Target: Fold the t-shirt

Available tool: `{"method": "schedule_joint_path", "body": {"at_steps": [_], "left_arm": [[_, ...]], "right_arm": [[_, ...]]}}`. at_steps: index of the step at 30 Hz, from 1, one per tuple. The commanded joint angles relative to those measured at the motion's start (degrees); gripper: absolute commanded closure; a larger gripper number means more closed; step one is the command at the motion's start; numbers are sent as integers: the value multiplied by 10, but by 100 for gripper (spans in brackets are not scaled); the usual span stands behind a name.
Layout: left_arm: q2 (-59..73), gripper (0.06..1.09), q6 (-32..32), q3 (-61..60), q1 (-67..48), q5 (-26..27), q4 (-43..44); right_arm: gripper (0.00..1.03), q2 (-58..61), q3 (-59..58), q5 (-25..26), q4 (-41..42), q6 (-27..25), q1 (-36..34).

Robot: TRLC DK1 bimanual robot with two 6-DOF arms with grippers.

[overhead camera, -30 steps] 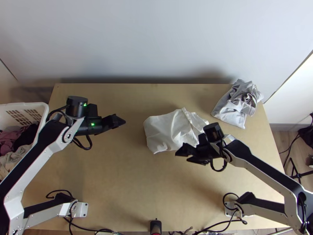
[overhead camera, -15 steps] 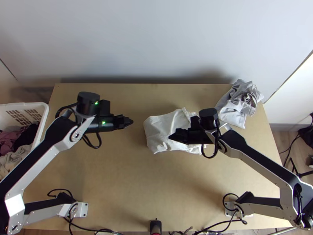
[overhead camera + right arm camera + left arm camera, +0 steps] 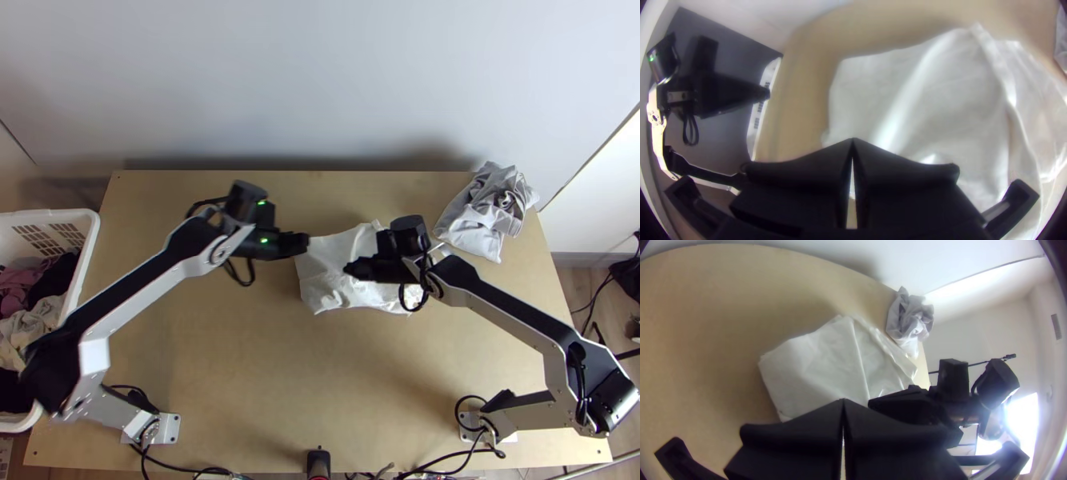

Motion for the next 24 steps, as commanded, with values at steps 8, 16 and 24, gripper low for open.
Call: {"method": "schedule_joint_path", "body": {"at_steps": [8,16,24], "left_arm": [[96,105,-17,21,-147,28,51],[116,105,-25,-20,-143,14,69],[122,105,-20,-37,-73,-62,93]], "right_arm": [[100,-24,-49,55,39,-20,-49],[100,-15,-38,64,34,-24,-19],[100,9,-25,121,-31,-88,41]]}}
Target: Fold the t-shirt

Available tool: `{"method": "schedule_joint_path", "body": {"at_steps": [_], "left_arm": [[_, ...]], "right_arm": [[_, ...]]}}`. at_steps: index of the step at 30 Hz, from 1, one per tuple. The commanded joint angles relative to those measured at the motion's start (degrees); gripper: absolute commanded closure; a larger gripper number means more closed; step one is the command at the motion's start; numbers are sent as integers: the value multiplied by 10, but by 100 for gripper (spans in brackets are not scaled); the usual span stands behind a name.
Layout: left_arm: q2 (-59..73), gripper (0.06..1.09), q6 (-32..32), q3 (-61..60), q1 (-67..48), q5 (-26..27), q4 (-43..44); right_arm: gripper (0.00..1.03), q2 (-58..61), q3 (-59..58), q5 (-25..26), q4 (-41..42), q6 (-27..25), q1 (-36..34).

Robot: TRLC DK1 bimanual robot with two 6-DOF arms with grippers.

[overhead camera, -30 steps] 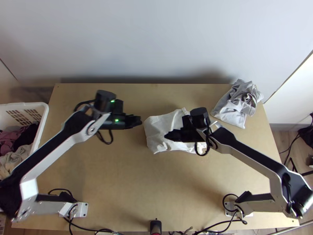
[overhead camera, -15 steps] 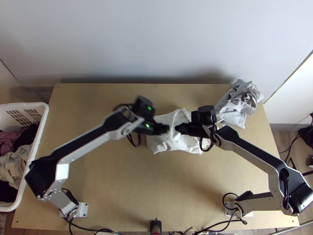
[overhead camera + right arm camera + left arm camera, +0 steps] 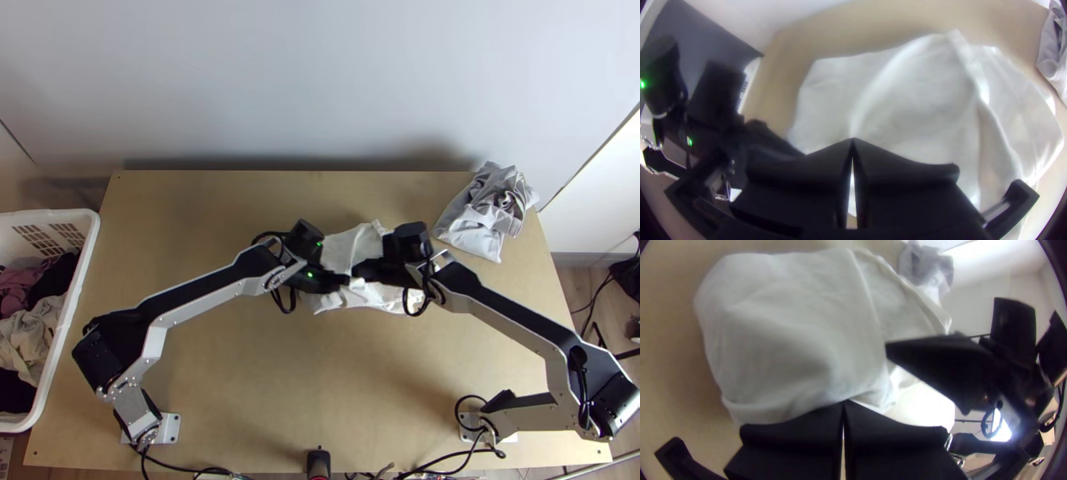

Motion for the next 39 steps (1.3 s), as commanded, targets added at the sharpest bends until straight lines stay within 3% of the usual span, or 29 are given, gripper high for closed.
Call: {"method": "schedule_joint_path", "body": {"at_steps": [1,5,12,21,27,31,33,34,35,36,37,38,39], "left_arm": [[5,105,3,-20,45,-59,26],[4,105,11,-21,65,-63,24],[-43,105,9,-42,55,-39,11],[-106,105,33,-89,54,-24,-34],[-154,105,68,-116,65,-23,-78],[-190,105,78,-149,91,-15,-86],[-203,105,85,-161,98,-11,-90],[-211,105,97,-162,100,-11,-103],[-219,104,102,-162,103,-11,-107],[-229,96,107,-162,104,-11,-112],[-238,83,109,-164,110,-11,-117],[-248,68,109,-170,118,-11,-116],[-257,53,108,-177,130,-11,-114]], "right_arm": [[100,27,19,46,-65,-49,43],[100,55,28,106,-103,-83,52],[100,28,-12,152,-116,-97,31],[100,-95,-24,151,-151,-98,-37],[100,-172,-64,150,-196,-153,-102],[100,-218,-110,154,-207,-153,-73],[98,-227,-117,201,-212,-152,-19],[90,-233,-115,219,-220,-165,2],[71,-234,-111,242,-229,-189,22],[47,-233,-101,266,-254,-200,40],[26,-232,-89,299,-272,-205,53],[16,-231,-81,319,-276,-219,61],[13,-232,-75,337,-274,-240,70]]}}
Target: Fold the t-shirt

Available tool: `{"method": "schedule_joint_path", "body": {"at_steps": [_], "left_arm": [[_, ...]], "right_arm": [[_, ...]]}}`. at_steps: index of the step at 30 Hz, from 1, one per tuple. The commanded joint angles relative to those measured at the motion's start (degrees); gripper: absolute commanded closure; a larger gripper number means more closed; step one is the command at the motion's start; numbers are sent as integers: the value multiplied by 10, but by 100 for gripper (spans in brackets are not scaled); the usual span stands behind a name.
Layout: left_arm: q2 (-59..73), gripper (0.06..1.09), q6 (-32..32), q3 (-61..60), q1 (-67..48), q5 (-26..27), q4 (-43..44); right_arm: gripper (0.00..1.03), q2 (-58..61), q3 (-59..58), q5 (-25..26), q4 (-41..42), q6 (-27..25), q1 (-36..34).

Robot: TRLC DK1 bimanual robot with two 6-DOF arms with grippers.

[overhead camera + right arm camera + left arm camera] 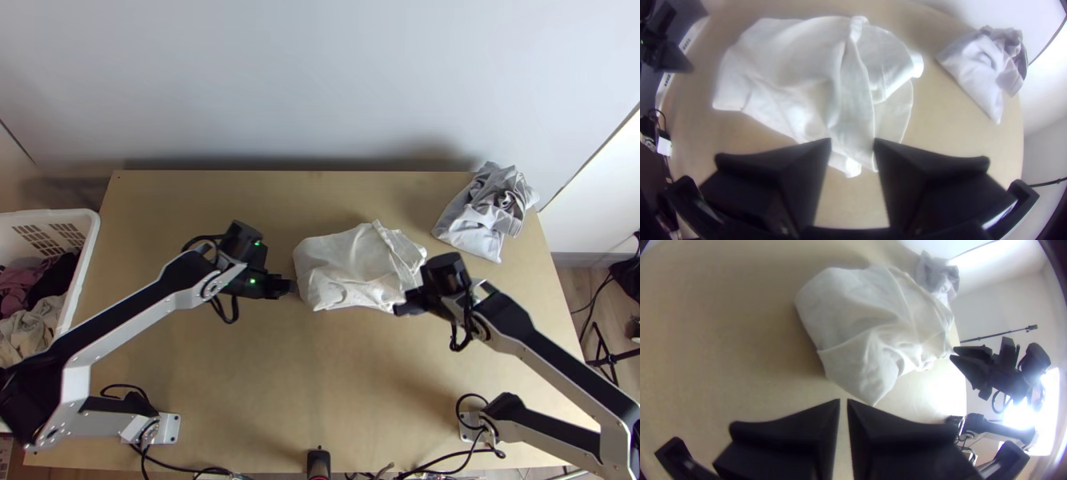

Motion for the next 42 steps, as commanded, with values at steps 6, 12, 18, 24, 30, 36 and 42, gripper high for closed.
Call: {"method": "schedule_joint_path", "body": {"at_steps": [6,12,18,24,30,36,42], "left_arm": [[-65,19,38,-56,92,3,-26],[-76,17,60,-72,122,4,-38],[-89,13,70,-76,147,8,-40],[-103,13,70,-81,153,12,-38],[-142,13,70,-94,165,15,-38],[-212,13,98,-128,188,23,-48],[-248,13,132,-140,209,26,-75]], "right_arm": [[5,-54,2,252,48,-273,204],[5,-59,-50,297,98,-393,311],[5,-19,-87,295,126,-444,376],[5,56,-111,295,188,-493,386],[5,129,-115,296,265,-535,384],[5,185,-108,296,337,-557,384],[7,200,-80,297,348,-562,372]]}}
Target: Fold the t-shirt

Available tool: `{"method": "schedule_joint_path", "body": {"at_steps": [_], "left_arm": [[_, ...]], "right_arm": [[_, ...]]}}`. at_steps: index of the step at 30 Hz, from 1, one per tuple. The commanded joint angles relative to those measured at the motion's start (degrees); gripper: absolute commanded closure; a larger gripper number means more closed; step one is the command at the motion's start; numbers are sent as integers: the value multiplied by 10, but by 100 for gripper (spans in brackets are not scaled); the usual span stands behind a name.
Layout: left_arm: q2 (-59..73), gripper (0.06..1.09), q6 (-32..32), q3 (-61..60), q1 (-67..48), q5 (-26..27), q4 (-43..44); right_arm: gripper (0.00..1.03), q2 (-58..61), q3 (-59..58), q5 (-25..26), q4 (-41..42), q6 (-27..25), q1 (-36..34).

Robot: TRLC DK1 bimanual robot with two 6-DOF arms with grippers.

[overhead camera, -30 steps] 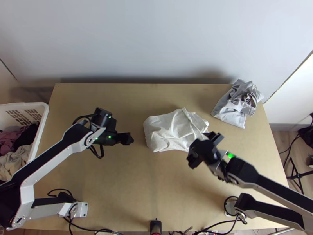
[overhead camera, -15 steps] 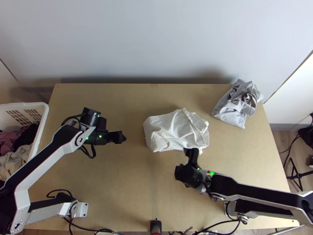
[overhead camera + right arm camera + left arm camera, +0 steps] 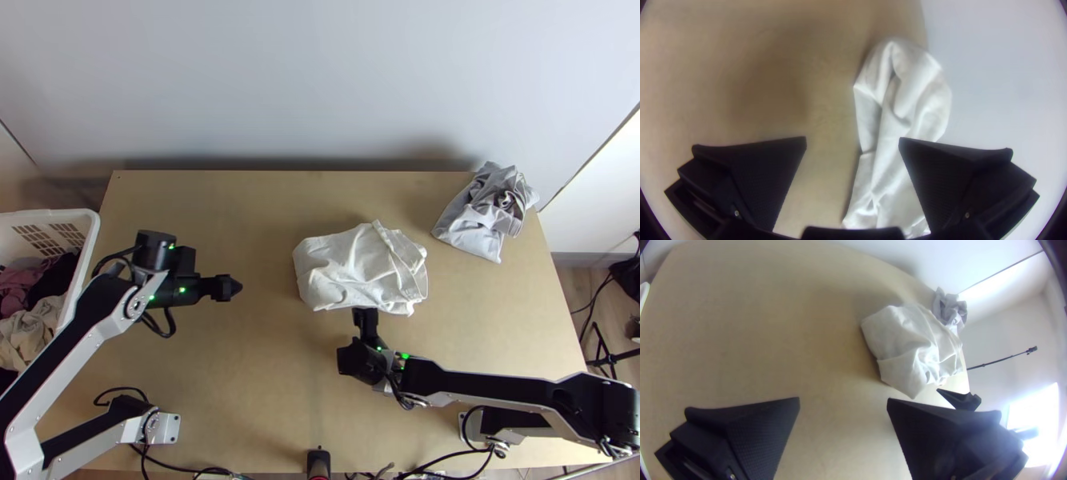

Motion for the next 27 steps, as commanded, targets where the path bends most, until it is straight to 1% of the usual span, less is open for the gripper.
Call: {"method": "schedule_joint_path", "body": {"at_steps": [1,7,12,16,21,27], "left_arm": [[-44,13,30,-18,23,5,-20],[-50,13,31,-25,28,16,-25],[-54,13,30,-31,31,16,-25],[-58,13,30,-32,39,19,-26],[-66,13,35,-37,54,25,-26],[-78,13,42,-39,66,34,-27]], "right_arm": [[7,30,23,1,29,-12,-9],[7,33,39,4,29,-14,-25],[7,46,39,5,35,-19,-58],[7,60,34,5,68,-44,-96],[7,72,15,5,130,-101,-135],[7,86,15,5,147,-106,-140]]}}
